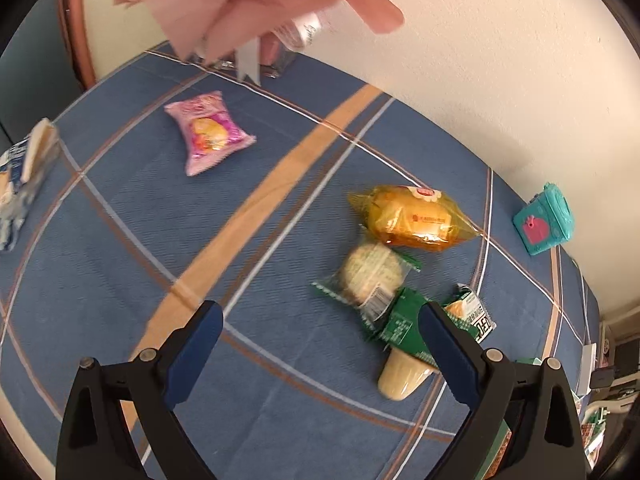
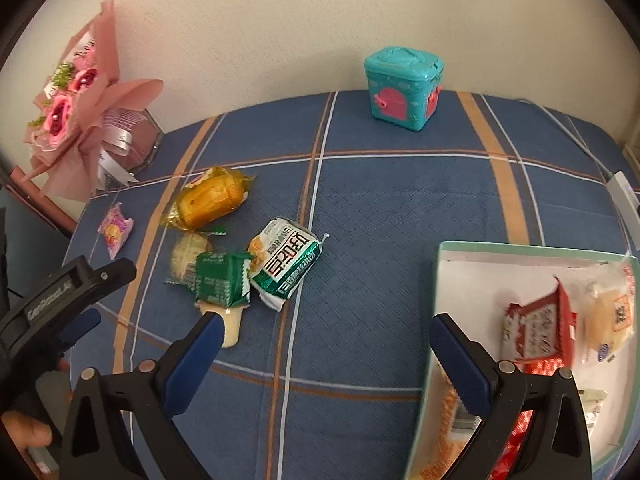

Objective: Organize snacks
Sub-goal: 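Grasp the clear round biscuit pack with the left tool while the right tool grasps the white-green printed pack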

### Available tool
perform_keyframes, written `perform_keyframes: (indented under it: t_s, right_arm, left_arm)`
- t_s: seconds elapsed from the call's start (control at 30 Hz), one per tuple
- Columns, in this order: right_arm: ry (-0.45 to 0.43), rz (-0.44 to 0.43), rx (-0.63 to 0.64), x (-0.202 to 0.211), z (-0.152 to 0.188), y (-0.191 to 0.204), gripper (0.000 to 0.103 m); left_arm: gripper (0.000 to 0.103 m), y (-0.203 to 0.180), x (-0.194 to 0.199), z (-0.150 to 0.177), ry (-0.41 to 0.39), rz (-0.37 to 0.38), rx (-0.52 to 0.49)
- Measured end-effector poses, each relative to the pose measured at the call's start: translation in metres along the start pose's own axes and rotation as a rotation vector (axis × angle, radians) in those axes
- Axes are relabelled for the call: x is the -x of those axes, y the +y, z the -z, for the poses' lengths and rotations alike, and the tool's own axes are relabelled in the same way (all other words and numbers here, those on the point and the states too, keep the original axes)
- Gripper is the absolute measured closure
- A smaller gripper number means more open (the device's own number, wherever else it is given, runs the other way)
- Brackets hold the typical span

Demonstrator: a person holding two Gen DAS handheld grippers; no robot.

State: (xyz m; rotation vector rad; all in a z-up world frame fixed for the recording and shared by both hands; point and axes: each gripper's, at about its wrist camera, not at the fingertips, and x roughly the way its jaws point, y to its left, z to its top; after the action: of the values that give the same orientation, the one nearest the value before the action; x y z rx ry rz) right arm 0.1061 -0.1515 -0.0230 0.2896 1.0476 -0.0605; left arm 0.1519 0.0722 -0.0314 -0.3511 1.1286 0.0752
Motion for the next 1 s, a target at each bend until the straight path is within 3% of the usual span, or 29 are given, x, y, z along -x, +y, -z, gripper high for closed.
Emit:
perform_keyframes:
  t_s: [0.27, 0.57, 0.73, 0.87, 1.0]
  right_arm:
    - [0.054, 0.058, -0.094, -0.040, -0.028, -0.008, 0.000]
    - [0.063, 0.051, -0.083, -0.071, -0.057, 0.013, 0.000]
    - [0.078, 0.071, -0.070, -0.086, -0.060, 0.022, 0.000]
    - [0.097, 0.074, -0.059, -0.095, -0.059, 0.020, 0.001]
    - [0.103, 0.076, -0.053, -0.096, -0.056, 0.017, 0.002]
  left_arm:
    - [0.005, -0.002, -0.028, -0.019, 0.012, -0.008, 0.007]
    - [0.005, 0.004, -0.063, -0.026, 0.052, 0.049, 0.048]
    - [0.007, 0.000, -0.065, -0.028, 0.019, 0.029, 0.038]
    - [0.007, 0.000, -0.072, -0.030, 0.036, 0.102, 0.056]
    - [0.007, -0.013, -0.077, -0.029, 0.034, 0.070, 0.002]
